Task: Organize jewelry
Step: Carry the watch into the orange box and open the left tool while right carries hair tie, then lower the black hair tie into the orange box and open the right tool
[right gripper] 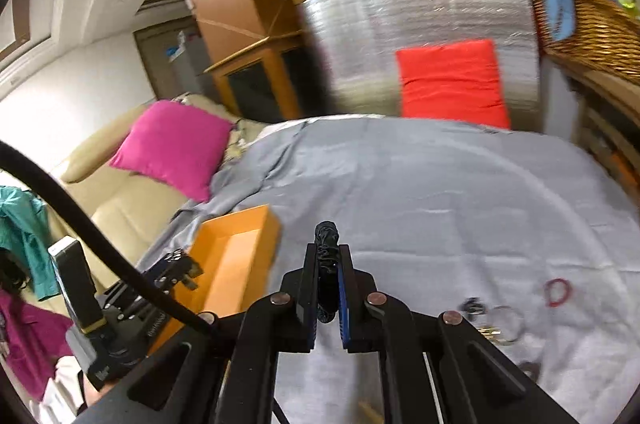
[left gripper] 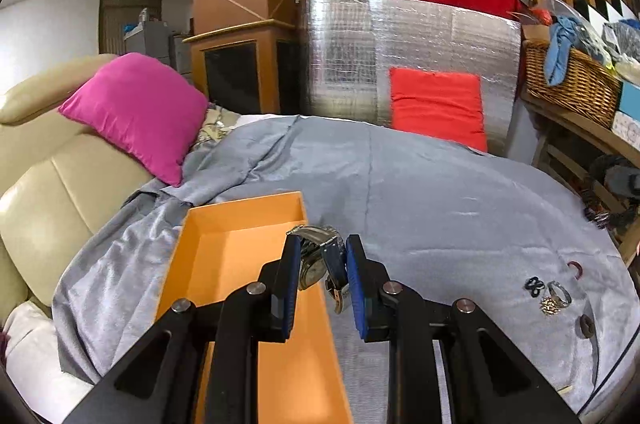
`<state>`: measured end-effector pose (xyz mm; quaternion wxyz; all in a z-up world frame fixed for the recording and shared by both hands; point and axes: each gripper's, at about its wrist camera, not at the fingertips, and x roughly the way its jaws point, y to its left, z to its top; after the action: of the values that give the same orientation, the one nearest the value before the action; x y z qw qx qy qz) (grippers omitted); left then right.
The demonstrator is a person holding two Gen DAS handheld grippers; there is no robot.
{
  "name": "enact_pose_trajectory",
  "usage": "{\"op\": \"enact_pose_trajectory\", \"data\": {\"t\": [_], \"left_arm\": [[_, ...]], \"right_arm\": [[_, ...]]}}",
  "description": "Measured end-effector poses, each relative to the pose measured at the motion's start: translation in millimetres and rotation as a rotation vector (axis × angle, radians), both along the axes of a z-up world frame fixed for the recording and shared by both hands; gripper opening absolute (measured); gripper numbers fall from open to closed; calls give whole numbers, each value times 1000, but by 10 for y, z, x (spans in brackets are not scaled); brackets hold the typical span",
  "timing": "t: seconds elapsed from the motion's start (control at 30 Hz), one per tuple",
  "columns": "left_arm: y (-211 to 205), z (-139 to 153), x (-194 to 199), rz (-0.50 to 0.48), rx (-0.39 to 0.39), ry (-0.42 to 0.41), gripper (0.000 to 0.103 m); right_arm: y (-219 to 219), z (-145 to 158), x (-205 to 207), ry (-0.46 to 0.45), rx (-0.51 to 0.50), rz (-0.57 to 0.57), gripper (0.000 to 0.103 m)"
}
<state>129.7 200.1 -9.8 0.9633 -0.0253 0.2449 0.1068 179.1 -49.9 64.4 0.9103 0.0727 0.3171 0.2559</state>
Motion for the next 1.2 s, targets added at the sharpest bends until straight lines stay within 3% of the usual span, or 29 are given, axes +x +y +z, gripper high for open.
{"op": "enact_pose_trajectory", "data": {"t": [0.23,0.47,0.57,0.63,0.7,0.93,1.2], "left_arm": [[486,-147,-7,81,-10,46,24],[1353,-605,77,226,-106,205,24],[1538,-773,95,225,-157,264,24],[1535,-817,93,195,-176,285,23],[1451,-835,97,154,-150,302,18],[1235,-887,62,82,-93,349,18],[1350,-1039,39,110,-118,410,18]], "right_arm": [[819,-257,270,90,-7,114,9],[1703,-675,528,209,-31,234,9],[2026,-855,558,253,-49,276,9],[2169,-976,520,286,-63,307,9],[2241,-1084,426,299,-96,334,9],[2248,-1477,146,388,-196,383,9],[2365,-1731,-20,447,-271,446,12]]}}
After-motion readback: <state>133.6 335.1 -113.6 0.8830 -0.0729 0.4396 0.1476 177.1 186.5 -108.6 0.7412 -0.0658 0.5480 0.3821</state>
